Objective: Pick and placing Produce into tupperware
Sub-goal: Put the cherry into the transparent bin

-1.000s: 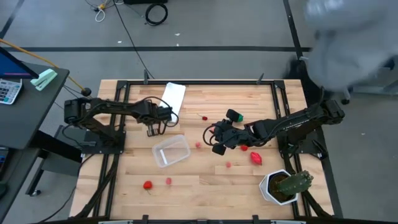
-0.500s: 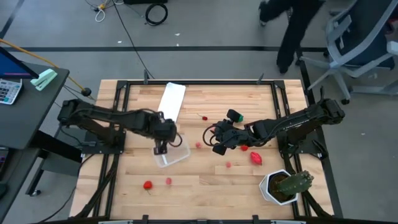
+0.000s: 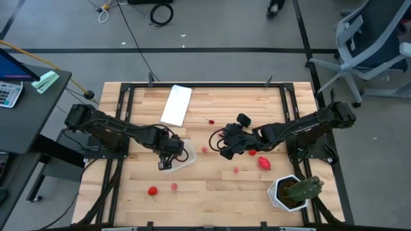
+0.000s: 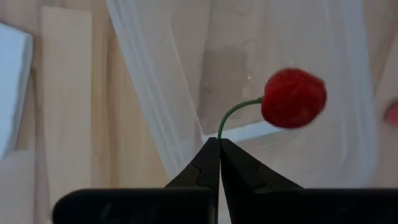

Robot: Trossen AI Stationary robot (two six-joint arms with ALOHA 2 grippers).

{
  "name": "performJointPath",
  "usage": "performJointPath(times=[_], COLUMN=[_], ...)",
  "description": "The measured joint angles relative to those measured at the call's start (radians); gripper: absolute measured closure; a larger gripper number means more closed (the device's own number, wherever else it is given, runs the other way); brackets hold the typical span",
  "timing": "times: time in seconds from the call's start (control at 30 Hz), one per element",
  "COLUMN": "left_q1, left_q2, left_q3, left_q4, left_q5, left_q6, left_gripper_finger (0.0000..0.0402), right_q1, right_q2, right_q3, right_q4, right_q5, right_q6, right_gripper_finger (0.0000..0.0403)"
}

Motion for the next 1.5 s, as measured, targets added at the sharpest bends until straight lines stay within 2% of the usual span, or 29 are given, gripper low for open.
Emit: performJointPath(times=[0.2,0.53,0.7,0.87,1.0,1.1,1.3,1.5], left_q1=[-0.001,-0.006,-0.005,-0.005,-0.005,-0.005,-0.004,0.027], left_q2=[0.022,0.030,0.029,0.029,0.028,0.028,0.027,0.026], left_q3=[-0.021,-0.020,0.061,0.260,0.485,0.668,1.019,1.294], left_q4=[0.055,0.106,0.030,-0.132,-0.270,-0.333,-0.372,-0.345], left_q5=[0.051,0.055,0.055,0.055,0.030,-0.062,-0.245,-0.285], left_q6=[0.001,0.019,-0.022,-0.001,0.110,0.186,0.294,0.368], left_gripper_finger=[0.0381,0.0295,0.0271,0.0259,0.0259,0.0265,0.0276,0.0275], right_q1=[0.000,0.000,-0.008,-0.068,-0.158,-0.219,-0.313,-0.351], right_q2=[0.000,0.000,0.000,0.000,0.000,0.000,0.039,0.209], right_q3=[0.000,0.000,0.000,0.000,-0.001,-0.027,-0.075,-0.110], right_q4=[-0.004,-0.005,-0.003,-0.002,0.051,0.174,0.249,0.420], right_q5=[0.000,0.000,0.008,-0.010,-0.181,-0.273,-0.391,-0.418], right_q6=[0.000,0.000,-0.009,-0.081,-0.166,-0.246,-0.275,-0.285], right_gripper_finger=[0.0266,0.0266,0.0266,0.0266,0.0266,0.0266,0.0266,0.0266])
